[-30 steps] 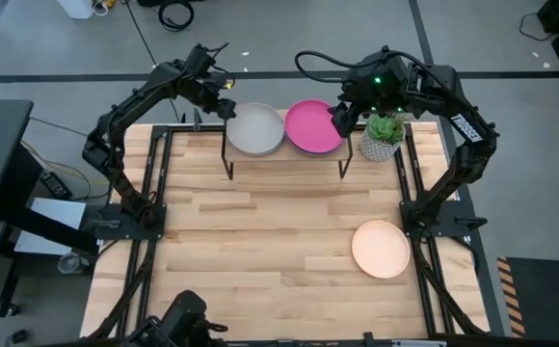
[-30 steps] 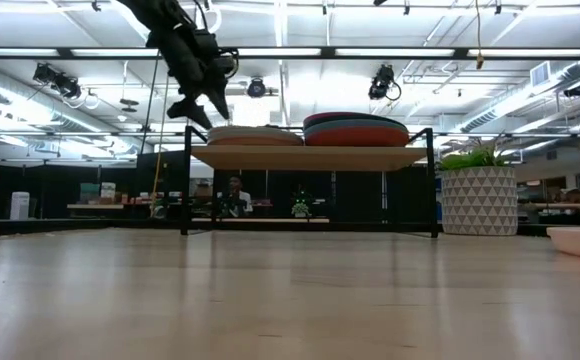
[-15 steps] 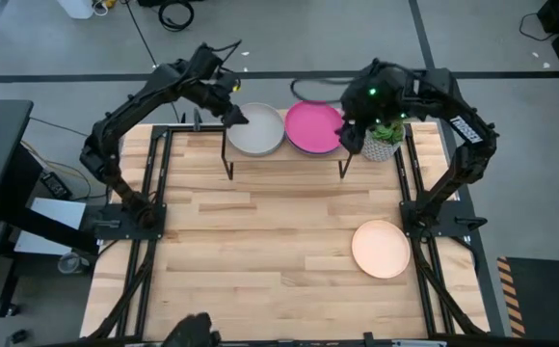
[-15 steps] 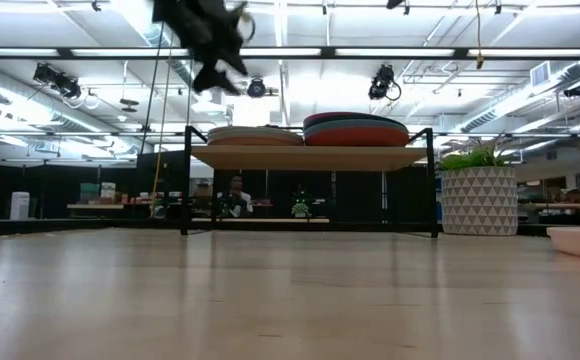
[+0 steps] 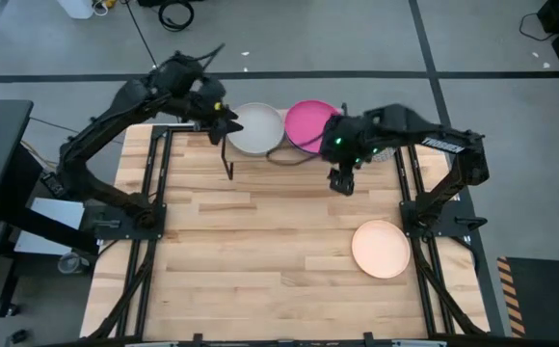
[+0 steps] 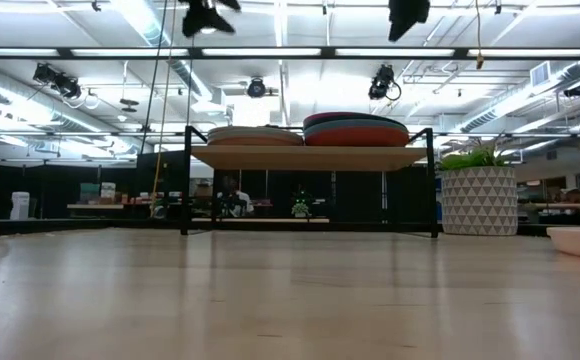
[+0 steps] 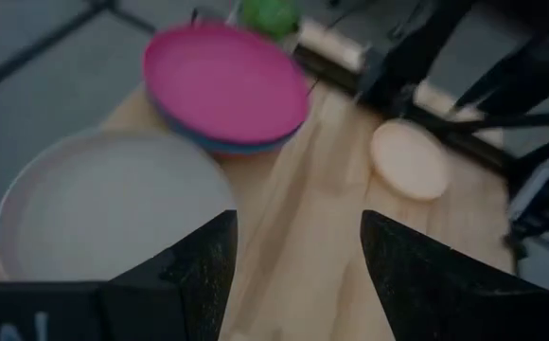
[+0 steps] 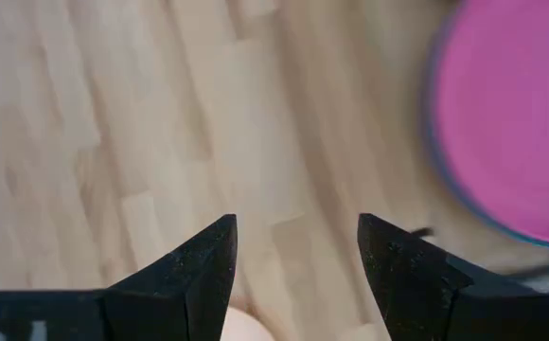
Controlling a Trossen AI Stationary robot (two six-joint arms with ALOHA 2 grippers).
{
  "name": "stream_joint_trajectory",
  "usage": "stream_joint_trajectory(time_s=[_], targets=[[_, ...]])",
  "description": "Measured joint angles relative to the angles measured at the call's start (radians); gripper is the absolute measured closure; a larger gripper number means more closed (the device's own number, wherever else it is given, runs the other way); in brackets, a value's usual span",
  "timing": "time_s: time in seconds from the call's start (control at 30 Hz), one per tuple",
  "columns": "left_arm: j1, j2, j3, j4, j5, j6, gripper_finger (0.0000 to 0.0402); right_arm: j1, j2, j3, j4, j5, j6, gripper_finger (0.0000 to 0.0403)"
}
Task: Place and stack plates onto a shelf
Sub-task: Stack the light orange plate on top of the gray plate on the shelf
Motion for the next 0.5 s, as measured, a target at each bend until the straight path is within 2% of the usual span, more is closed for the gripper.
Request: stream_joint_trajectory(time_s=[0.23,0.5], targets=[[-0.081,-0.096,0.000,0.053,-0.003,-0.104,0.0171,0.048,0.000,-0.165,0.053,-0.044,-0.061,0.0176],[-0.197,-0.156,0.000,0.064,-0.119,-0.158,0.0171,0.077,0.000,-0.360,0.064,-0.114,-0.161,0.0176]])
